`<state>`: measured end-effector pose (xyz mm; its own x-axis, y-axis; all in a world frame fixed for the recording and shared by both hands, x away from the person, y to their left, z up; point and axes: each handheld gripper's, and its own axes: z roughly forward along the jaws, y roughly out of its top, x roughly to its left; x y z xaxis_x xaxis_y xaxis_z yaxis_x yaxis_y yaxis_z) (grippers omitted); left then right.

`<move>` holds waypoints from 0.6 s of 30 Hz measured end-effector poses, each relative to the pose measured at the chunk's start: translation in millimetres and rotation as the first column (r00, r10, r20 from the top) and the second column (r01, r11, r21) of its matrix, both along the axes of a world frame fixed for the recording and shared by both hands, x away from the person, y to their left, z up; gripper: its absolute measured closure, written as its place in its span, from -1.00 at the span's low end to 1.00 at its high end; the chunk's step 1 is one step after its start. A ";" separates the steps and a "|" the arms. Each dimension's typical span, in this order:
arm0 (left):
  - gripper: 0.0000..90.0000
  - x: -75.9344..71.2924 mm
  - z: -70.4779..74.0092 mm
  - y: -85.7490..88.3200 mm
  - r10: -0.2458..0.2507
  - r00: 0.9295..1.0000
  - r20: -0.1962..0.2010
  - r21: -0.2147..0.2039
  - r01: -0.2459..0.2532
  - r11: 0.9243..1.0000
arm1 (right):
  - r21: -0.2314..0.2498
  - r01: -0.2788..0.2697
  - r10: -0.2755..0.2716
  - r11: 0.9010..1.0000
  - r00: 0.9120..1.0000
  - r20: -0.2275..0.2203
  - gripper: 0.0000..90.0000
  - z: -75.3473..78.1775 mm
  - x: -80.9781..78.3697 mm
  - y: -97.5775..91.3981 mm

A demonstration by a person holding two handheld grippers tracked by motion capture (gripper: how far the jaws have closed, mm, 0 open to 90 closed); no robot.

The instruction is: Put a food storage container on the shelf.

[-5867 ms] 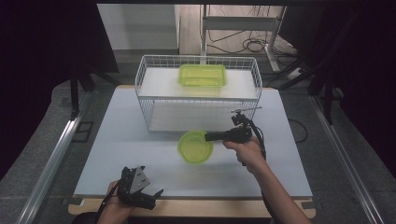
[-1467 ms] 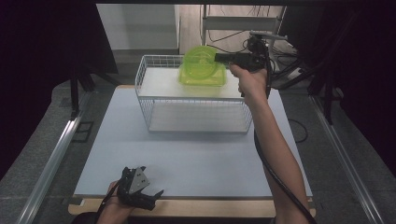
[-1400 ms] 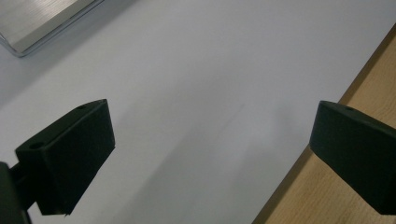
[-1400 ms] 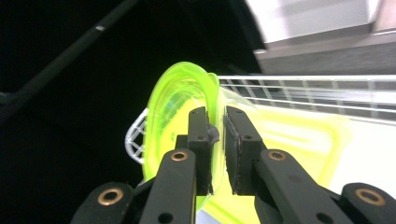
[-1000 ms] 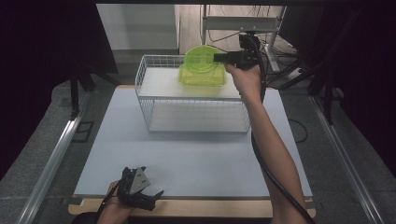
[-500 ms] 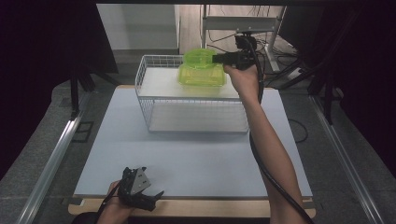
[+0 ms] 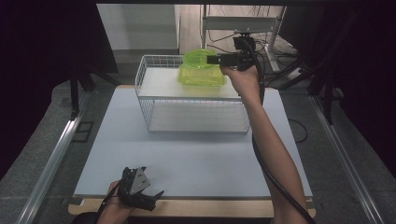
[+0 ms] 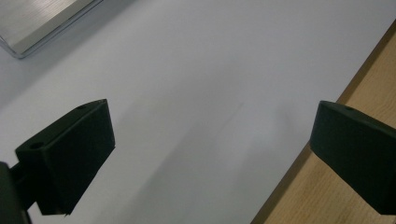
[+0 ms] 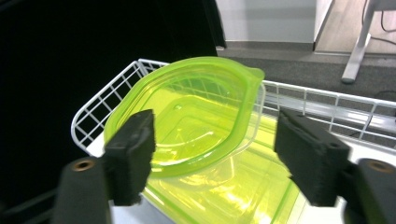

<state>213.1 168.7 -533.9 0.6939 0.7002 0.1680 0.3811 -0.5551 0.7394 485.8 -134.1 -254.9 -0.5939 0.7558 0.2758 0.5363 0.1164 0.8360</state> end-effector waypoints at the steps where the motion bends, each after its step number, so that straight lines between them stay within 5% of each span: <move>1: -1.00 0.1 0.1 0.2 0.001 1.000 0.000 -0.001 -0.001 1.000 | -0.004 -0.008 0.008 1.000 1.000 0.004 -0.42 -0.2 -1.4 0.1; 10: -1.00 0.1 -0.3 -0.4 0.002 1.000 -0.001 0.002 -0.002 1.000 | -0.022 -0.049 0.050 0.999 0.998 0.046 -0.63 -5.2 -15.2 -8.3; 18: -1.00 0.3 -0.5 -0.7 0.003 1.000 -0.001 0.002 -0.003 1.000 | -0.022 -0.077 0.077 0.997 0.996 0.040 -0.66 -13.4 -24.5 -16.2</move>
<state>213.4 168.0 -534.4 0.6917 0.7022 0.1686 0.3837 -0.5552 0.7379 461.3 -150.3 -268.4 -0.6609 0.7126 0.2352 0.4908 0.1734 0.8538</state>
